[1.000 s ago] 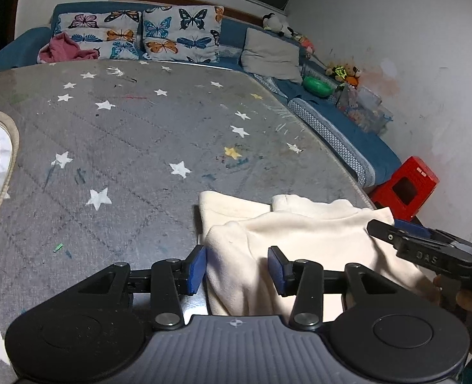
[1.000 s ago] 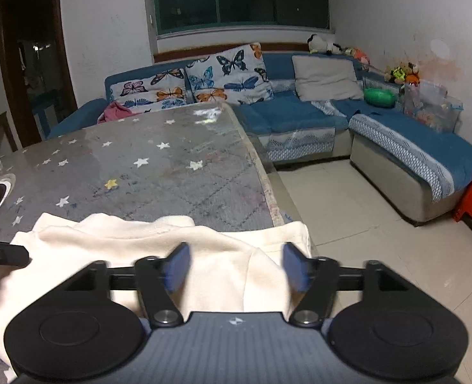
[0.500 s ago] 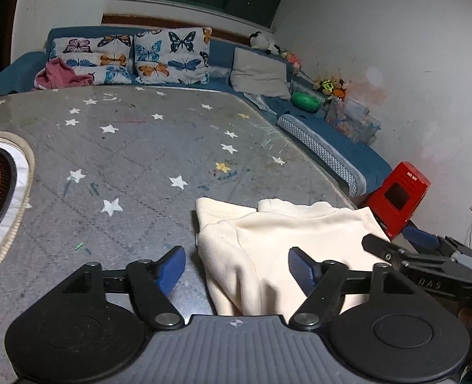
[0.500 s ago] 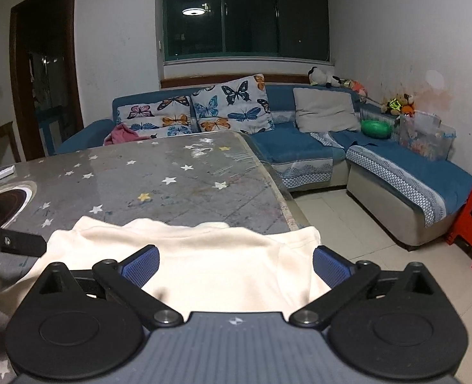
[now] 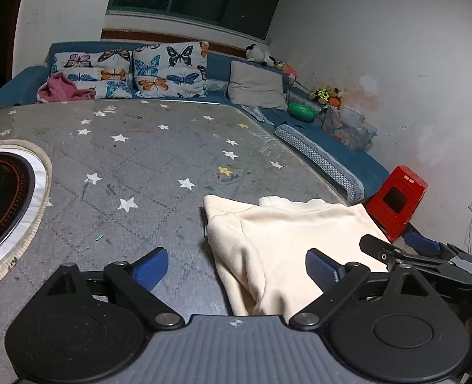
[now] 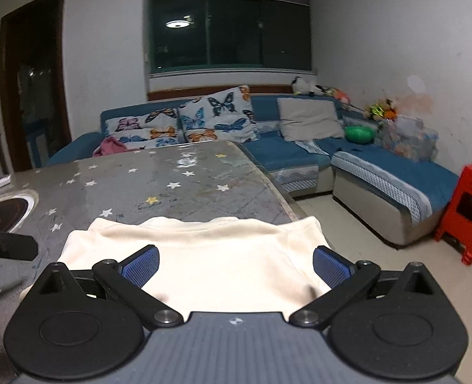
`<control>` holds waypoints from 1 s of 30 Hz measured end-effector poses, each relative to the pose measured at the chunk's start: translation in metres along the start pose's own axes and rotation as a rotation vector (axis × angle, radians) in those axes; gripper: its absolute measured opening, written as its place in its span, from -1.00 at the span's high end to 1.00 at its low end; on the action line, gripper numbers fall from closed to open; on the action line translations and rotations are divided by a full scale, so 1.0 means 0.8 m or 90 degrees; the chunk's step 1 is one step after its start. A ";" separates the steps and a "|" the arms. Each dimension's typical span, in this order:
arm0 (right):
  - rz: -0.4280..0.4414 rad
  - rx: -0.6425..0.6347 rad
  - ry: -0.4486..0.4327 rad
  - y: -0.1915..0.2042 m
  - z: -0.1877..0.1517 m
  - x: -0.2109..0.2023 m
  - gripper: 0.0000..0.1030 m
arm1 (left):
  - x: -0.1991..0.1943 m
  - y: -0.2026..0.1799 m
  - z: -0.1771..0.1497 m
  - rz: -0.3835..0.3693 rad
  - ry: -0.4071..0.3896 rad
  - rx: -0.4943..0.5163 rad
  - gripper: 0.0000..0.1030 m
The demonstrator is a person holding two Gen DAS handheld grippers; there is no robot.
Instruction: Fold clothes
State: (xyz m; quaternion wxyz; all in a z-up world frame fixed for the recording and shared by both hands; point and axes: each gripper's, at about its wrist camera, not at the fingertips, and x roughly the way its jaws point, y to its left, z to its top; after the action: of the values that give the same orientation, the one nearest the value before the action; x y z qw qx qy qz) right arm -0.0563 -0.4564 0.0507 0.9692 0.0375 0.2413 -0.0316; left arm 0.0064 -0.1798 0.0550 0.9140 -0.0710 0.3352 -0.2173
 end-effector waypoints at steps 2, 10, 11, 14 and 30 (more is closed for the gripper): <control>0.007 0.024 0.009 -0.003 -0.003 -0.001 -1.00 | -0.003 -0.001 -0.003 -0.002 -0.005 0.005 -0.97; 0.007 0.092 0.007 -0.003 -0.018 -0.011 -1.00 | -0.016 -0.006 -0.016 -0.010 -0.021 0.033 -1.00; 0.011 0.108 0.002 -0.005 -0.021 -0.014 -1.00 | -0.017 -0.007 -0.017 -0.009 -0.021 0.034 -1.00; 0.003 0.131 -0.005 -0.003 -0.028 -0.021 -1.00 | -0.020 -0.008 -0.021 -0.006 -0.021 0.039 -1.00; 0.012 0.066 0.028 0.019 -0.046 -0.040 -1.00 | -0.028 -0.012 -0.037 0.013 0.001 0.045 -1.00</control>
State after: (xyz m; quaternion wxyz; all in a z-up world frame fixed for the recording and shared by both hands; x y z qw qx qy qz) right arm -0.1006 -0.4368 0.0343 0.9607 0.0910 0.2600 -0.0342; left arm -0.0315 -0.1783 0.0479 0.9179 -0.0348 0.3287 -0.2195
